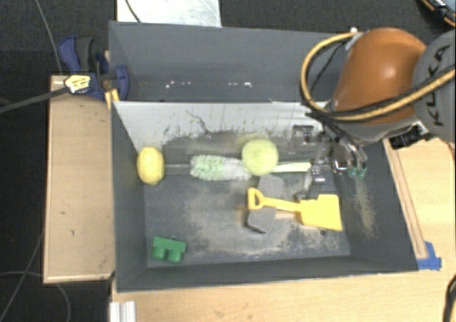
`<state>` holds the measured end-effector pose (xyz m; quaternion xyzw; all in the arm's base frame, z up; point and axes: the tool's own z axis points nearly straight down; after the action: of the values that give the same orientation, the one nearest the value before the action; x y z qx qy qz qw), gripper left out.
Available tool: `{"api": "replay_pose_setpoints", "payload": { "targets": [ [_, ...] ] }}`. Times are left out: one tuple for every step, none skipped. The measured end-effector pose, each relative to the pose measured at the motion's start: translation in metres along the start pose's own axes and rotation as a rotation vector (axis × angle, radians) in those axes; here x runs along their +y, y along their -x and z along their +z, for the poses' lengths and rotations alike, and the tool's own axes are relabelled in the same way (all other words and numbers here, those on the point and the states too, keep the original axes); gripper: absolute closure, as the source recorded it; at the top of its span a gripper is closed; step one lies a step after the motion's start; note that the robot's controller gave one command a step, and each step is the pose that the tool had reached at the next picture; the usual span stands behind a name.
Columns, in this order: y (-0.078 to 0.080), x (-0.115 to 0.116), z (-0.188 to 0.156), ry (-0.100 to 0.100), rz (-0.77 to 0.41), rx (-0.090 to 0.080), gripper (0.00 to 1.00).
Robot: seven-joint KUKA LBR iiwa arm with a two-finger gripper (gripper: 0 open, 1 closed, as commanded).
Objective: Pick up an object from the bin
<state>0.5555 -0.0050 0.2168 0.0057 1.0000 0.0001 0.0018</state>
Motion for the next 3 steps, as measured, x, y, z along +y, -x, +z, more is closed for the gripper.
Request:
{"api": "replay_pose_setpoints", "payload": {
  "targets": [
    [0.005,-0.021,0.01,0.0,0.045,0.0,0.0],
    [-0.008,-0.045,0.014,0.001,0.066,-0.001,0.0],
    [-0.006,-0.049,0.039,0.002,0.127,0.0,0.0]
  ]
}}
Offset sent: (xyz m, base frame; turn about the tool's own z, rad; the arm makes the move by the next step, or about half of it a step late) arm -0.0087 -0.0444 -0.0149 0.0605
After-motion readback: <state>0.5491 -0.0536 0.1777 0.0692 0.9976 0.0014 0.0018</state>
